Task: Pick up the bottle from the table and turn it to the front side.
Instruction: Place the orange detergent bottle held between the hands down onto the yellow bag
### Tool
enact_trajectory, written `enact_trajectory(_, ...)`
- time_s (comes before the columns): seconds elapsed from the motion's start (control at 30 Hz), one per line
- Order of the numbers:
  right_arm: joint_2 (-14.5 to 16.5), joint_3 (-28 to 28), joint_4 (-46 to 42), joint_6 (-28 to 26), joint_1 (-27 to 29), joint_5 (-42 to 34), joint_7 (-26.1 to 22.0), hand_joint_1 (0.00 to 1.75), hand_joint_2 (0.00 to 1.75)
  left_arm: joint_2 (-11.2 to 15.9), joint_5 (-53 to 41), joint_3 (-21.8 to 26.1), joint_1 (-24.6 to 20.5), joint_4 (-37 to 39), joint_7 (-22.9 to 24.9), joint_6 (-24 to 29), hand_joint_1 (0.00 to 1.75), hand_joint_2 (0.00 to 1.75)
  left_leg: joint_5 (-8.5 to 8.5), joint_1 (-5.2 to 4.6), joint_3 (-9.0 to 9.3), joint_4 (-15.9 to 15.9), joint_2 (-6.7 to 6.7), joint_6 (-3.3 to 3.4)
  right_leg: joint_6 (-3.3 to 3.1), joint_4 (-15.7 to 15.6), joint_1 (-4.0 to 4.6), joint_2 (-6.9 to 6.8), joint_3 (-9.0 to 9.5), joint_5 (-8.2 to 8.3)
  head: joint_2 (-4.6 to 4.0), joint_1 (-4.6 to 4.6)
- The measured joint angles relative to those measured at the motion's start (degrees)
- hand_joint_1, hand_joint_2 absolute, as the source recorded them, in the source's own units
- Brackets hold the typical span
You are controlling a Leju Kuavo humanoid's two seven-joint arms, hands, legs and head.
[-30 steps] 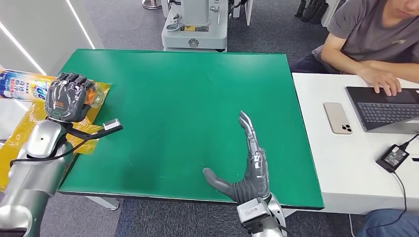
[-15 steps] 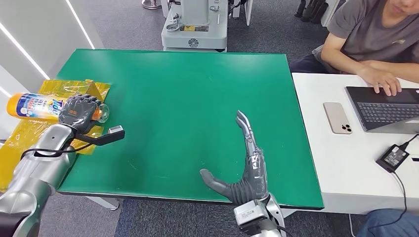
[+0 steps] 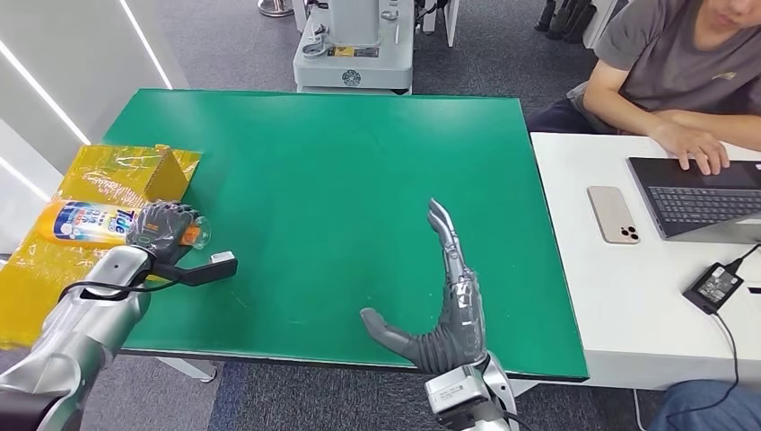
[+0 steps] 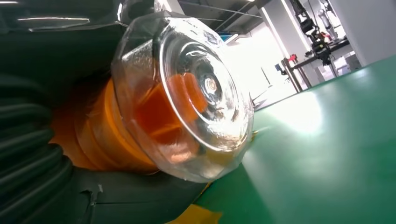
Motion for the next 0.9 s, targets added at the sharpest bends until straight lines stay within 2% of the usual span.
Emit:
enact_trajectory(0.47, 0.18, -0.14, -0.46, 0.07, 0.18, 0.73, 0.34, 0.0, 1.75, -2.22, -1.94, -1.58, 1.08, 1.87, -0.74, 0.65, 1.75, 1.75, 0.0, 0.0, 0.0, 0.0, 0.0, 0.0, 0.0, 0.0, 0.0, -0.01, 0.0, 0.0, 0.0, -0.01)
enact_trajectory(0.5, 0.18, -0.15, -0.48, 0.14, 0.2, 0.72, 0.38, 0.0, 1.75, -2.45, -1.84, -1.61, 1.3, 1.93, -0.89, 0.9, 1.65, 1.75, 0.0, 0.0, 0.0, 0.0, 0.0, 0.0, 0.0, 0.0, 0.0, -0.01, 0.0, 0.0, 0.0, -0.01)
enact_trajectory(0.6, 0.18, -0.17, -0.5, 0.63, 0.18, 0.7, 0.53, 0.0, 1.75, -3.16, -1.52, -1.61, 2.3, 2.06, -1.07, 2.01, 0.34, 1.75, -0.01, 0.0, -0.01, 0.0, -0.01, -0.01, 0.0, -0.01, -0.01, -0.01, 0.0, 0.0, 0.0, 0.0)
enact_trajectory(0.63, 0.18, -0.18, -0.49, 0.77, 0.16, 0.68, 0.55, 0.0, 1.75, -3.39, -1.49, -1.61, 2.68, 2.13, -1.04, 2.34, 0.0, 1.75, -0.02, 0.0, -0.01, 0.0, -0.01, -0.02, 0.0, -0.01, -0.01, -0.01, 0.0, -0.01, 0.0, 0.0)
enact_trajectory(0.9, 0.18, -0.2, -0.35, 0.85, 0.03, 0.35, 0.36, 0.0, 1.75, -4.04, -1.47, -1.63, 3.54, 2.46, -0.4, 2.39, 0.0, 1.75, -0.02, 0.0, -0.01, 0.0, -0.01, -0.02, -0.01, 0.0, 0.0, -0.01, 0.0, -0.01, 0.0, -0.01)
